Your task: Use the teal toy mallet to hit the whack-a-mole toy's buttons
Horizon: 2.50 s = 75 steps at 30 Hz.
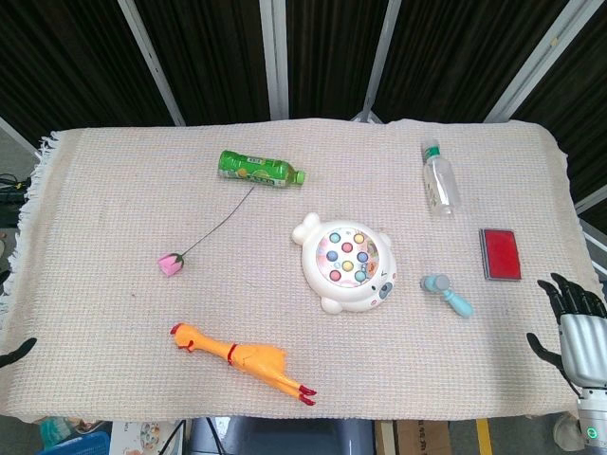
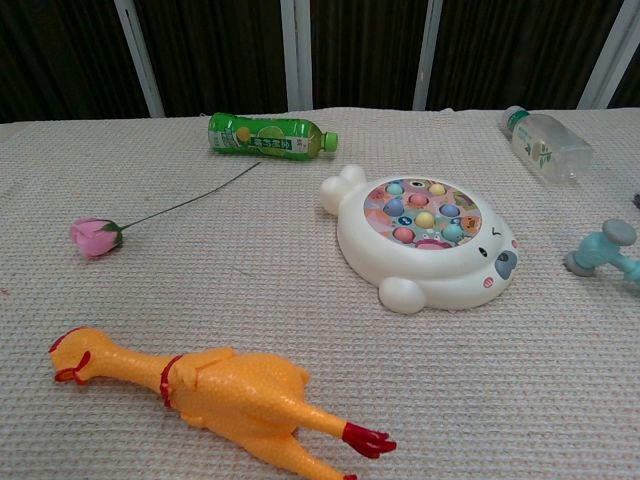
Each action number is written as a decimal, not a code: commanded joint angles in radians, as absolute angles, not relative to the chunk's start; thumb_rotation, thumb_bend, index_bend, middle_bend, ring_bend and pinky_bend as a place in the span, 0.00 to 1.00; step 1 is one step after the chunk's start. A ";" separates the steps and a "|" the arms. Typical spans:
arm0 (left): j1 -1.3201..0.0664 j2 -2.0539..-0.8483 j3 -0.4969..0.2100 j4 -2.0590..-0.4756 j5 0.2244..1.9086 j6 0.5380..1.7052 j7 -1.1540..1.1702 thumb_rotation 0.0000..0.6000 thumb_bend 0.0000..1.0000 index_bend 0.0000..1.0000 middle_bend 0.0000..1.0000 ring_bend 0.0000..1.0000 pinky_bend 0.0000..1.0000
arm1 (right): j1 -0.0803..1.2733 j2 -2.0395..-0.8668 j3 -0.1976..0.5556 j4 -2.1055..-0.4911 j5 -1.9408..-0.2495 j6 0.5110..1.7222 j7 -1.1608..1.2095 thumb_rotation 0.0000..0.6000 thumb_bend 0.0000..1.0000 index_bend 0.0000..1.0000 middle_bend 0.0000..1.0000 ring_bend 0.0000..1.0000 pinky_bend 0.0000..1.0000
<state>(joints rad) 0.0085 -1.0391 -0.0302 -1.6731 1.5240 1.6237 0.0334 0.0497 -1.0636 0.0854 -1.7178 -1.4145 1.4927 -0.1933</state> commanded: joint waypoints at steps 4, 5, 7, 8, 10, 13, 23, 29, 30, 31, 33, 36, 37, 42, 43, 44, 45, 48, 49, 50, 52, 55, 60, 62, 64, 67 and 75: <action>0.009 -1.042 -0.027 -1.677 1.526 1.617 0.044 1.00 0.00 0.11 0.06 0.00 0.00 | 0.050 -1.078 0.094 -1.703 -1.397 1.492 -0.179 1.00 0.26 0.22 0.15 0.15 0.20; 0.009 -1.042 -0.027 -1.679 1.524 1.615 0.047 1.00 0.00 0.11 0.06 0.00 0.00 | 0.051 -1.080 0.095 -1.703 -1.394 1.490 -0.180 1.00 0.26 0.22 0.15 0.15 0.20; 0.010 -1.043 -0.028 -1.683 1.523 1.615 0.050 1.00 0.00 0.11 0.06 0.00 0.00 | 0.050 -1.081 0.093 -1.707 -1.395 1.488 -0.178 1.00 0.26 0.21 0.15 0.15 0.20; 0.011 -1.043 -0.029 -1.684 1.522 1.617 0.051 1.00 0.00 0.11 0.06 0.00 0.00 | 0.051 -1.082 0.092 -1.710 -1.396 1.486 -0.174 1.00 0.26 0.22 0.15 0.15 0.20; 0.013 -1.045 -0.032 -1.684 1.524 1.626 0.053 1.00 0.00 0.11 0.06 0.00 0.00 | 0.051 -1.084 0.092 -1.716 -1.399 1.485 -0.166 1.00 0.26 0.21 0.15 0.15 0.20; 0.013 -1.053 -0.039 -1.676 1.528 1.637 0.053 1.00 0.00 0.11 0.06 0.00 0.00 | 0.049 -1.087 0.086 -1.723 -1.404 1.484 -0.161 1.00 0.26 0.21 0.15 0.15 0.20; 0.017 -1.061 -0.039 -1.679 1.529 1.639 0.063 1.00 0.00 0.11 0.05 0.00 0.00 | 0.050 -1.094 0.078 -1.729 -1.400 1.468 -0.162 1.00 0.26 0.30 0.15 0.15 0.20; 0.015 -1.058 -0.038 -1.695 1.509 1.617 0.081 1.00 0.00 0.11 0.05 0.00 0.00 | 0.063 -1.133 0.093 -1.715 -1.355 1.431 -0.111 1.00 0.26 0.35 0.15 0.18 0.20; 0.016 -1.057 -0.040 -1.696 1.505 1.618 0.082 1.00 0.00 0.11 0.05 0.00 0.00 | 0.070 -1.133 0.095 -1.718 -1.342 1.414 -0.111 1.00 0.26 0.35 0.15 0.19 0.20; 0.017 -1.057 -0.043 -1.697 1.501 1.621 0.083 1.00 0.00 0.11 0.05 0.00 0.00 | 0.083 -1.130 0.101 -1.730 -1.310 1.381 -0.124 1.00 0.26 0.35 0.16 0.19 0.20; 0.019 -1.058 -0.045 -1.697 1.499 1.625 0.087 1.00 0.00 0.11 0.05 0.00 0.00 | 0.116 -1.110 0.115 -1.771 -1.236 1.311 -0.189 1.00 0.26 0.35 0.16 0.19 0.20; 0.020 -1.058 -0.045 -1.697 1.503 1.627 0.086 1.00 0.00 0.11 0.05 0.00 0.00 | 0.171 -1.082 0.141 -1.852 -1.108 1.221 -0.294 1.00 0.26 0.35 0.16 0.19 0.20; 0.020 -1.059 -0.045 -1.697 1.502 1.627 0.086 1.00 0.00 0.11 0.05 0.00 0.00 | 0.189 -1.077 0.150 -1.879 -1.061 1.197 -0.326 1.00 0.26 0.35 0.16 0.19 0.20; 0.017 -1.063 -0.046 -1.697 1.499 1.619 0.098 1.00 0.00 0.11 0.05 0.00 0.00 | 0.278 -1.124 0.201 -1.973 -0.817 1.218 -0.531 1.00 0.26 0.34 0.16 0.18 0.18; 0.016 -1.064 -0.046 -1.698 1.498 1.617 0.100 1.00 0.00 0.11 0.05 0.00 0.00 | 0.295 -1.145 0.211 -1.983 -0.771 1.238 -0.565 1.00 0.26 0.33 0.16 0.18 0.18; 0.016 -1.064 -0.046 -1.698 1.498 1.615 0.102 1.00 0.00 0.11 0.05 0.00 0.00 | 0.306 -1.159 0.218 -1.990 -0.739 1.248 -0.584 1.00 0.26 0.32 0.16 0.17 0.17; 0.015 -1.064 -0.046 -1.698 1.497 1.613 0.103 1.00 0.00 0.11 0.05 0.00 0.00 | 0.323 -1.177 0.228 -1.998 -0.690 1.261 -0.608 1.00 0.26 0.32 0.16 0.17 0.17; 0.013 -1.065 -0.048 -1.698 1.493 1.610 0.104 1.00 0.00 0.11 0.05 0.00 0.00 | 0.358 -1.218 0.247 -2.002 -0.608 1.297 -0.656 1.00 0.26 0.32 0.16 0.17 0.17; 0.013 -1.065 -0.049 -1.698 1.491 1.609 0.105 1.00 0.00 0.11 0.05 0.00 0.00 | 0.370 -1.235 0.251 -2.002 -0.586 1.314 -0.672 1.00 0.26 0.32 0.16 0.17 0.17; 0.013 -1.066 -0.050 -1.698 1.490 1.609 0.106 1.00 0.00 0.11 0.05 0.00 0.00 | 0.377 -1.247 0.255 -2.002 -0.574 1.326 -0.680 1.00 0.26 0.32 0.16 0.17 0.17; 0.011 -1.068 -0.050 -1.698 1.488 1.605 0.110 1.00 0.00 0.11 0.05 0.00 0.00 | 0.397 -1.280 0.264 -1.996 -0.551 1.355 -0.697 1.00 0.26 0.32 0.16 0.17 0.17; 0.008 -1.070 -0.050 -1.699 1.488 1.598 0.114 1.00 0.00 0.11 0.05 0.00 0.00 | 0.422 -1.330 0.278 -1.974 -0.526 1.397 -0.716 1.00 0.26 0.32 0.16 0.17 0.17; 0.005 -1.073 -0.052 -1.701 1.481 1.590 0.120 1.00 0.00 0.11 0.05 0.00 0.00 | 0.451 -1.395 0.296 -1.946 -0.509 1.449 -0.725 1.00 0.26 0.32 0.16 0.17 0.17; 0.004 -1.073 -0.052 -1.701 1.479 1.587 0.121 1.00 0.00 0.11 0.05 0.00 0.00 | 0.461 -1.411 0.297 -1.931 -0.504 1.462 -0.736 1.00 0.26 0.32 0.16 0.17 0.17; 0.003 -1.073 -0.054 -1.701 1.477 1.588 0.120 1.00 0.00 0.11 0.05 0.00 0.00 | 0.469 -1.426 0.299 -1.918 -0.500 1.474 -0.743 1.00 0.26 0.33 0.16 0.17 0.17; 0.004 -1.073 -0.054 -1.701 1.475 1.587 0.120 1.00 0.00 0.11 0.05 0.00 0.00 | 0.475 -1.441 0.304 -1.905 -0.485 1.481 -0.743 1.00 0.26 0.34 0.16 0.17 0.17; 0.003 -1.075 -0.053 -1.706 1.478 1.587 0.130 1.00 0.00 0.11 0.05 0.00 0.00 | 0.490 -1.479 0.314 -1.854 -0.467 1.504 -0.748 1.00 0.32 0.38 0.16 0.17 0.17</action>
